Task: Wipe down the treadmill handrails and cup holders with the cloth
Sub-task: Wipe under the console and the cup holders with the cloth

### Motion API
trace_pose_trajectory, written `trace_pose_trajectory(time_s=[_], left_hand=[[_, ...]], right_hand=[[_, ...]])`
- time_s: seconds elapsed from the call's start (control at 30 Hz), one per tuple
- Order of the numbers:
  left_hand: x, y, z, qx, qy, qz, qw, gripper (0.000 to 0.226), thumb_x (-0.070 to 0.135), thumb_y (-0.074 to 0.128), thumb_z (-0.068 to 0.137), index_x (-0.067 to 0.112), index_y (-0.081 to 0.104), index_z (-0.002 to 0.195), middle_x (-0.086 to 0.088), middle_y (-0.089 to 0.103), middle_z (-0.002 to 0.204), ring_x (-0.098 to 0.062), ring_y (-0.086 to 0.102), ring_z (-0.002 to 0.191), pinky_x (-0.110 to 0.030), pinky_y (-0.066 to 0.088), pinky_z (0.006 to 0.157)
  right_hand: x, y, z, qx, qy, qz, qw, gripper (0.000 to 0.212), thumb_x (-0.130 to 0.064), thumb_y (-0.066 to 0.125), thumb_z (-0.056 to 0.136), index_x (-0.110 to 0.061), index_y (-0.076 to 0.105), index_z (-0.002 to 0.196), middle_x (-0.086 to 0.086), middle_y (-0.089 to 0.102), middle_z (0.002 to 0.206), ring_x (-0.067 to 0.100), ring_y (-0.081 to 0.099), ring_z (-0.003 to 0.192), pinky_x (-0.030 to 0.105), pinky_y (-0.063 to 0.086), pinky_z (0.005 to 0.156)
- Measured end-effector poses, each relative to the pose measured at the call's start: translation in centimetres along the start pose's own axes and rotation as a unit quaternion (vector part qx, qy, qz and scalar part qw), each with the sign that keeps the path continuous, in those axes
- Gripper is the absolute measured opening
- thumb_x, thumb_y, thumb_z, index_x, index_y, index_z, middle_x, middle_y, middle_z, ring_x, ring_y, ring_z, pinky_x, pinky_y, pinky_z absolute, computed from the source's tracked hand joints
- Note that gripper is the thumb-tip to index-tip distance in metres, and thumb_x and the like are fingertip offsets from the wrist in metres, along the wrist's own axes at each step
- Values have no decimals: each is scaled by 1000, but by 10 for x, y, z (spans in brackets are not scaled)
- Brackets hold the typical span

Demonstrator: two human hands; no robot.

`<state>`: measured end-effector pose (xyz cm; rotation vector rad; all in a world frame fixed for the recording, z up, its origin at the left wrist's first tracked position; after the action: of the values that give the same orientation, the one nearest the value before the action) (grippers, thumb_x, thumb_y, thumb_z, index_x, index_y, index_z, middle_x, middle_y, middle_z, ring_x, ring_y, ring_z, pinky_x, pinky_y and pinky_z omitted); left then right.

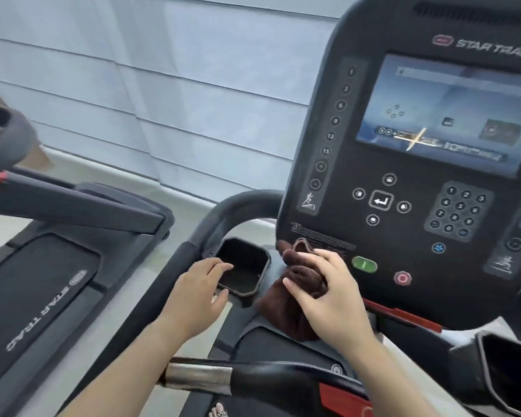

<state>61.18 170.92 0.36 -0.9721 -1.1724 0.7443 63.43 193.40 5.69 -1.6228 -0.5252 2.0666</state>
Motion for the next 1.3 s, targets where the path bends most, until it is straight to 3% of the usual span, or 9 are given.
trace_pose_trajectory(time_s=[0.13,0.33,0.5,0.63,0.83,0.93,1.07,1.2,1.3], left_hand=[[-42,-12,3,-4,-15,-5,1000,42,27,55,85,26,49,127,8,48,129,-13,41,123,-34,40,99],[-82,-16,25,-24,-9,-12,1000,40,22,55,84,23,52,124,4,50,126,-19,46,116,-33,41,94],[-97,-3,42,-29,-18,-11,999,42,25,55,84,22,50,126,1,42,135,-20,39,124,-37,38,99],[-106,13,44,-40,-40,-40,998,49,27,51,88,26,38,135,0,26,147,-21,27,134,-38,30,110],[-108,19,48,-44,-38,-65,996,52,25,48,90,27,31,139,0,20,149,-21,25,134,-39,34,107],[-108,19,48,-38,-39,-73,996,52,25,48,90,28,32,139,1,21,149,-20,27,132,-39,39,103],[-110,19,49,-30,-39,-81,995,52,26,50,88,29,34,137,3,23,147,-19,30,130,-37,42,99],[-111,19,49,-30,-40,-91,995,52,26,50,88,29,35,137,5,23,148,-18,28,131,-36,41,101],[-111,19,49,-24,-44,-109,993,49,24,48,90,28,36,137,5,25,148,-18,29,131,-36,38,103]], right_hand=[[-4,53,18,-13,20,-9,1000,37,-42,72,74,-43,61,109,-17,50,118,8,48,116,33,39,103],[2,117,39,-38,58,-94,993,36,-37,69,80,-35,61,115,-11,47,125,17,41,118,28,34,103],[6,129,37,-28,75,-150,985,38,-40,63,82,-31,58,118,-9,48,127,18,39,117,34,38,99],[10,132,31,-33,84,-169,981,40,-44,61,81,-31,56,119,-9,47,129,17,38,119,35,41,97],[10,142,58,-41,98,-236,966,41,-43,61,83,-28,56,121,-6,45,134,21,37,119,39,39,99],[13,139,52,-35,108,-206,972,40,-43,64,81,-30,57,119,-7,48,130,20,39,118,37,39,99],[9,134,69,-27,104,-159,981,37,-43,67,78,-33,60,113,-12,50,123,18,42,111,25,33,95],[-4,146,105,-39,83,-165,982,37,-43,65,80,-33,58,115,-8,50,124,23,42,114,41,40,98],[-3,163,116,-120,106,-186,969,42,-45,62,83,-31,56,122,-2,48,129,26,40,118,46,39,99]])
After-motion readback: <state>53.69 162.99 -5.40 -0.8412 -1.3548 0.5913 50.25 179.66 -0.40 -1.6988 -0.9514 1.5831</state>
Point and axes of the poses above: each hand's wrist, its own z-axis towards the middle knuckle, its own y-axis out of the palm, x = y × z, the point moved 5 cm from there along z, towards the middle knuckle
